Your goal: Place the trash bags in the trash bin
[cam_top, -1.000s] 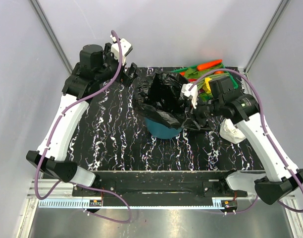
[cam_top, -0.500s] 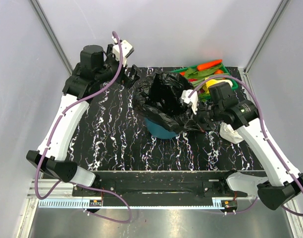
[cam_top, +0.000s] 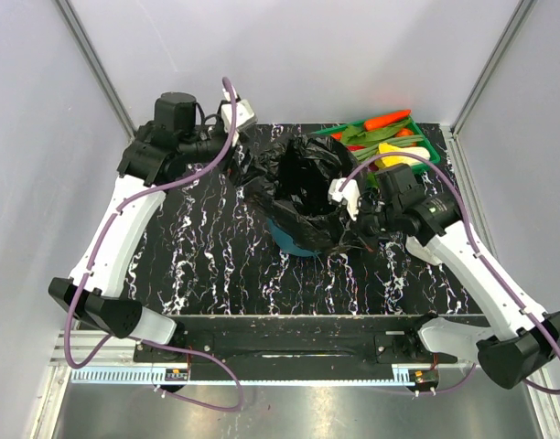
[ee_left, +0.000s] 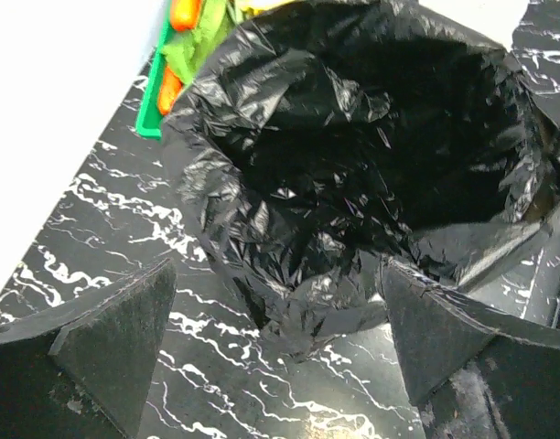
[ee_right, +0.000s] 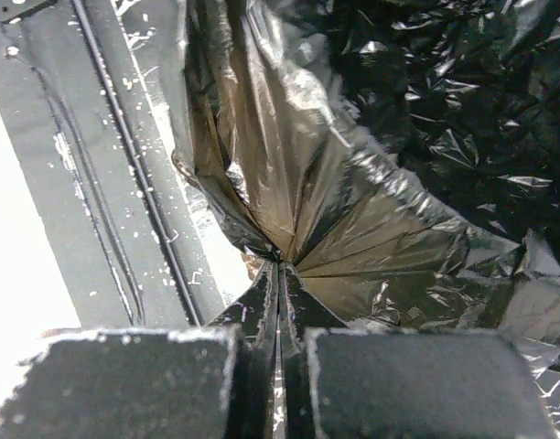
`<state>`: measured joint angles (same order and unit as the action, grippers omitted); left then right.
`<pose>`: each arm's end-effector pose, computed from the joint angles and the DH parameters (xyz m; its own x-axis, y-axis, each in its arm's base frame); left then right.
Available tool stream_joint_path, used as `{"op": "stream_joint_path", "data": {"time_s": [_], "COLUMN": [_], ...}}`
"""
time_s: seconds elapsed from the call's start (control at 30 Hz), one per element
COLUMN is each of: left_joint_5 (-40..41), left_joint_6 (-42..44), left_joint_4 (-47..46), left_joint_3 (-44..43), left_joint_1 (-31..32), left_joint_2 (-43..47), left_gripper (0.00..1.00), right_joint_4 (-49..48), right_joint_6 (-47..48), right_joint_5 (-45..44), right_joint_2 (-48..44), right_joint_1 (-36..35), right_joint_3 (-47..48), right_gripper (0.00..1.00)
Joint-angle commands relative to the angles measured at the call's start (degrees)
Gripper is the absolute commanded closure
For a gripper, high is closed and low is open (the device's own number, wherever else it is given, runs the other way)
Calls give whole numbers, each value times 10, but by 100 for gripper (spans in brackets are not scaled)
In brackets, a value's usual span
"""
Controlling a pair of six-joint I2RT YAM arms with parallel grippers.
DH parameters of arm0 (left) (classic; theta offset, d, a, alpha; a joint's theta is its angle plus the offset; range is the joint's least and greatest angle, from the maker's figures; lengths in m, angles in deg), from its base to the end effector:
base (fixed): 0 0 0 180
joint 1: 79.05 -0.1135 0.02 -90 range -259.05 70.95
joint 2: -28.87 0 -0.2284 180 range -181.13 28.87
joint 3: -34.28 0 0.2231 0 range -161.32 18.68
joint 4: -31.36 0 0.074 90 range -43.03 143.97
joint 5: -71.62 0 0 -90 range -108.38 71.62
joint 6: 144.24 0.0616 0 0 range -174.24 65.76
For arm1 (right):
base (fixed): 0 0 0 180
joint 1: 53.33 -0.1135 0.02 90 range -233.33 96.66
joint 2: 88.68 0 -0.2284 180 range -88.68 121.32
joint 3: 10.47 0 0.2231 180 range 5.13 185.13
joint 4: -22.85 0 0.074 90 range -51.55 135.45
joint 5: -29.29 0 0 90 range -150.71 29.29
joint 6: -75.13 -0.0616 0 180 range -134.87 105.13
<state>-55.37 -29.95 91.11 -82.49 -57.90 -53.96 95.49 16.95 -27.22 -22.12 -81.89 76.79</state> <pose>0.2548 -0.1383 0.4110 -0.0438 0.3692 -0.9283 0.8902 0.4362 0.1315 0.1727 0.1327 0.3032 -0.2199 -0.6203 -0.7529 -0.9573 0.2858 0.0441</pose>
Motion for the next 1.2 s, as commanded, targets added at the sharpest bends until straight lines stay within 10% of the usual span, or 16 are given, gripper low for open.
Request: {"op": "stream_joint_path", "data": {"time_s": [0.0,0.37,0.67,0.93,1.17], "left_joint_5": [-41,26,34,-12,3], "left_joint_6": [57,138,146,163,185], "left_joint_4": [24,16,-52,-63,-63], "left_joint_3": [32,149,215,224,262], "left_joint_1": [-2,-7,-14,-15,-15], "left_joint_2": [27,50,39,8,10], "left_gripper": [1,1,1,75,96], "right_joint_4": [-59,-90,-83,-73,-75], "right_joint_6": [-23,-48,-50,-47,-44], "right_joint_5": [-48,-84,-81,-89,-93], "right_joint_2": [4,24,34,39,50], "right_joint_1": [-6,-6,-6,-6,-6], "right_joint_3": [-17,-8,4,12,10], "right_gripper": [98,72,70,70,72]}}
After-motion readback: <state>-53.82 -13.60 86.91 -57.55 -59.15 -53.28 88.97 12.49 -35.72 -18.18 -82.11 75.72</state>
